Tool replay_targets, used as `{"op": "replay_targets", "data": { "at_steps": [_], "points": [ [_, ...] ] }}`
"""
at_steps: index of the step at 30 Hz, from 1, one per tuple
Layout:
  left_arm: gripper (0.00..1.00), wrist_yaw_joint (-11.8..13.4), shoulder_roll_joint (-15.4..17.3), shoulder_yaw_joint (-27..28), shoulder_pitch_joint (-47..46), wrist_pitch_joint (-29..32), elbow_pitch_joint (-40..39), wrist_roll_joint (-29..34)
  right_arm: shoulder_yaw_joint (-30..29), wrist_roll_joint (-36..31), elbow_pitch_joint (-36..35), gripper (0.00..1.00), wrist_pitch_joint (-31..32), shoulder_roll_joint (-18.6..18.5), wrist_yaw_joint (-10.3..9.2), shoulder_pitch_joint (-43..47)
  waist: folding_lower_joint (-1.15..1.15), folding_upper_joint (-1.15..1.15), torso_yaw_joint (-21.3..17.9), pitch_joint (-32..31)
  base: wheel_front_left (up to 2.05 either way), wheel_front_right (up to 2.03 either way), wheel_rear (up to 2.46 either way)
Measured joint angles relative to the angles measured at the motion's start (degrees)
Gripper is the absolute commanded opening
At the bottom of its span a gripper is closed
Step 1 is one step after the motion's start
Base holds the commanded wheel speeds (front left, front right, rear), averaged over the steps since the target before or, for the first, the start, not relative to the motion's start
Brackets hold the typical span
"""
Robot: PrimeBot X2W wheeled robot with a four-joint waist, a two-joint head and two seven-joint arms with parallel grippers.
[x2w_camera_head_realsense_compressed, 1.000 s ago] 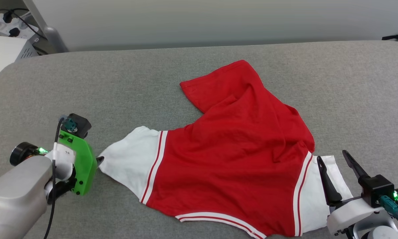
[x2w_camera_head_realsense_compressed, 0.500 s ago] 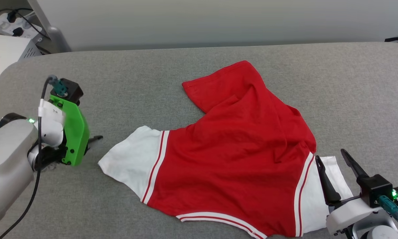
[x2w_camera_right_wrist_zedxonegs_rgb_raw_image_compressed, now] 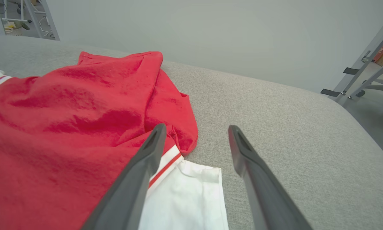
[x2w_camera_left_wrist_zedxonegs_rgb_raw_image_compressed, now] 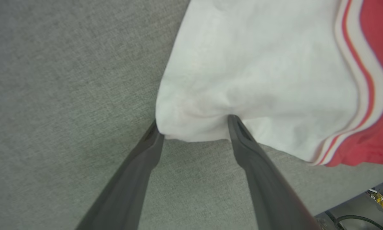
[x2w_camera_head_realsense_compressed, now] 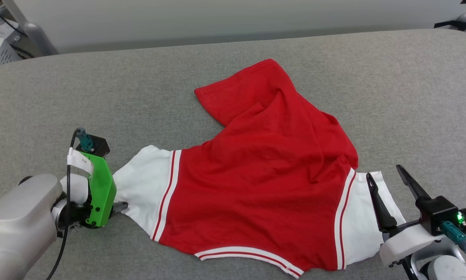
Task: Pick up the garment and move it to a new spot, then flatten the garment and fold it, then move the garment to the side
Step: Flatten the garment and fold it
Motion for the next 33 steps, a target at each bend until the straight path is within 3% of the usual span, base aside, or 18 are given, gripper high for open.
{"op": "replay_targets", "data": {
  "at_steps": [2, 3, 4, 11, 16, 19, 25, 29, 33],
  "points": [
    [1.0, 0.01, -0.13, 0.05, 0.15, -0.32, 0.33, 0.04, 0.0, 0.0, 0.02, 1.0, 0.0, 0.0, 0.0, -0.07, 0.0, 0.0, -0.26, 0.32, 0.0, 0.0, 0.0],
    [0.89, 0.01, -0.13, 0.09, 0.18, -0.31, 0.38, 0.08, -0.01, 0.0, 0.03, 1.0, 0.0, 0.0, 0.0, -0.17, 0.0, 0.0, -0.36, 0.44, 0.0, 0.0, 0.0],
    [0.03, 0.01, -0.14, 0.12, 0.26, -0.31, 0.64, 0.33, -0.05, 0.0, 0.03, 1.0, 0.0, 0.02, 0.0, -0.33, 0.0, 0.0, -0.45, 0.48, 0.0, 0.0, 0.0],
    [0.0, 0.01, -0.16, -0.31, 1.19, -5.6, 0.98, 3.21, -1.12, -0.04, -1.11, 1.0, 0.1, -1.07, 0.0, -1.08, 0.0, 0.0, -0.46, -0.52, 0.0, 0.0, 0.0],
    [0.0, 0.0, 1.54, -0.26, 1.24, -12.44, -1.53, 3.63, -1.3, 1.22, -4.58, 1.0, 4.02, -6.12, 0.0, -2.98, 0.0, 0.0, -0.34, -1.8, 0.0, 0.0, 0.0],
    [0.0, 0.01, 3.37, 0.45, 1.23, -17.0, -3.82, 3.8, 0.79, 4.15, -7.19, 1.0, 10.42, -11.95, 0.0, -3.41, 0.0, 0.0, -0.28, -2.51, 0.0, 0.0, 0.0],
    [0.0, 0.13, 5.13, 0.54, 1.47, -21.85, -7.54, 7.43, 6.87, 15.57, -12.93, 1.0, 30.52, -24.18, 0.0, -3.38, 0.0, 0.0, 0.34, -3.64, 0.0, 0.0, 0.0],
    [0.0, 1.46, 5.49, 0.4, 2.25, -22.92, -10.09, 8.86, 10.93, 23.26, -14.84, 1.0, 42.89, -29.62, 0.0, -2.92, 0.0, 0.0, 0.95, -3.98, 0.0, 0.0, 0.0],
    [0.0, 2.5, 5.78, 0.36, 2.26, -23.13, -12.04, 10.24, 14.13, 28.3, -14.49, 1.0, 50.2, -31.61, 0.0, -2.54, 0.0, 0.0, 1.71, -3.89, 0.0, 0.0, 0.0]
  ]
}}
